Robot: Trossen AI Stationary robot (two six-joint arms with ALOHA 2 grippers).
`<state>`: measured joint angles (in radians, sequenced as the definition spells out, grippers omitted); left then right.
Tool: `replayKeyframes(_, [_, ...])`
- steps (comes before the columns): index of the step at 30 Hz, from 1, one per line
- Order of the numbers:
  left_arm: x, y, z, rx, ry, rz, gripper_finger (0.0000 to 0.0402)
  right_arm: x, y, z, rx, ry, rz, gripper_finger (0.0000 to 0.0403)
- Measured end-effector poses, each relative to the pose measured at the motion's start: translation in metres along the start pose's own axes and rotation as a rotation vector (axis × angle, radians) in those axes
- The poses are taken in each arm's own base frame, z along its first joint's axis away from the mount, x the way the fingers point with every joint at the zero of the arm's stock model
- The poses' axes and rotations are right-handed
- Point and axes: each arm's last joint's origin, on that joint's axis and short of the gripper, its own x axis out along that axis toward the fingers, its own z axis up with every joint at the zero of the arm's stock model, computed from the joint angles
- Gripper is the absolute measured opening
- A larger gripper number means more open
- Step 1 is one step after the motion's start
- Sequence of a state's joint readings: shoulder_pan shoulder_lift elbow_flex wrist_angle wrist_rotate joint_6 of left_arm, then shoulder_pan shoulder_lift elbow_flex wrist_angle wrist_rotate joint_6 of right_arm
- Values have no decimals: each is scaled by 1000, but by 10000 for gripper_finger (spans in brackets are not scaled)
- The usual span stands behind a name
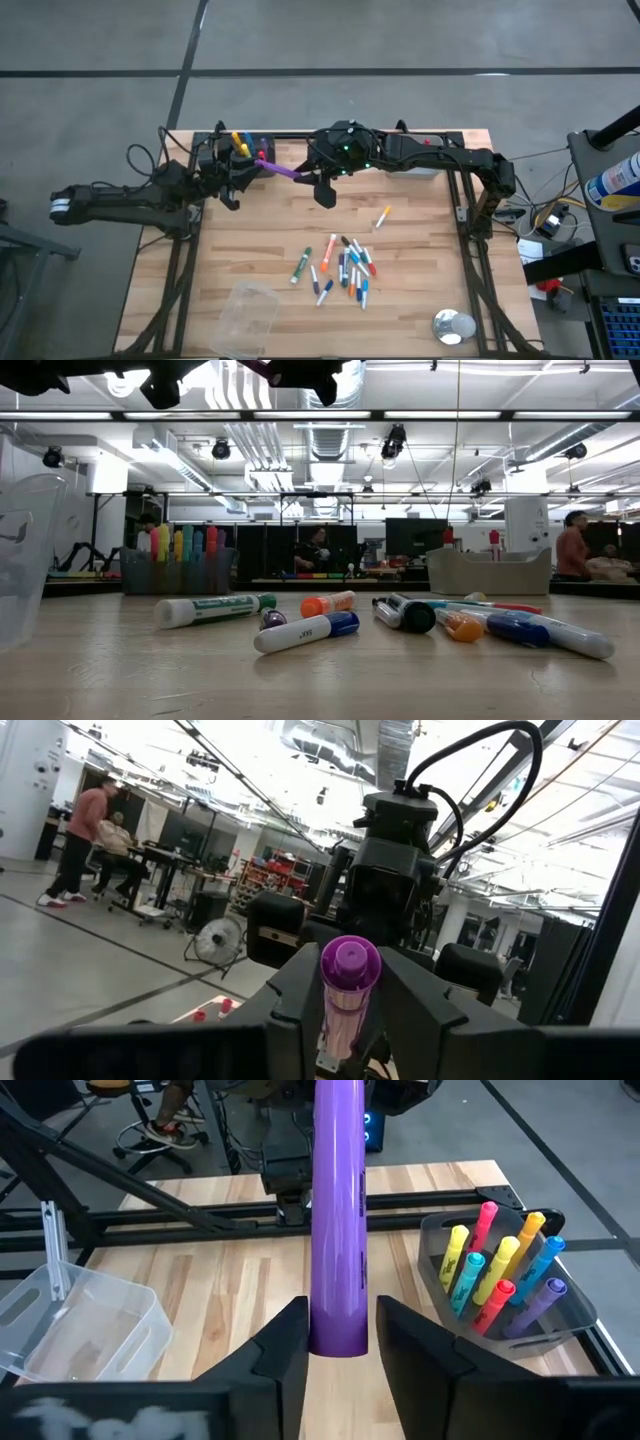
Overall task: Pick & Place Markers
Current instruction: Put the violet highlighter pen into the black bin
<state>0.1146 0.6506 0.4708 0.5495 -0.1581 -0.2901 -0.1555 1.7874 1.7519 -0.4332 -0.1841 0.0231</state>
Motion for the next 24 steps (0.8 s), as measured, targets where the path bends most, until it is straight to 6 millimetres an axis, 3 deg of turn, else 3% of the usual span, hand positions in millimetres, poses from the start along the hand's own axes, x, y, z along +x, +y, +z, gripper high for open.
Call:
replayKeyframes(16, [-2,0,0,4,12,5,89,0,-1,-7,16,69,-5,197])
replayKeyframes(24, [-3,1,-3,5,46,14,89,1,-1,-14,25,118,-6,205])
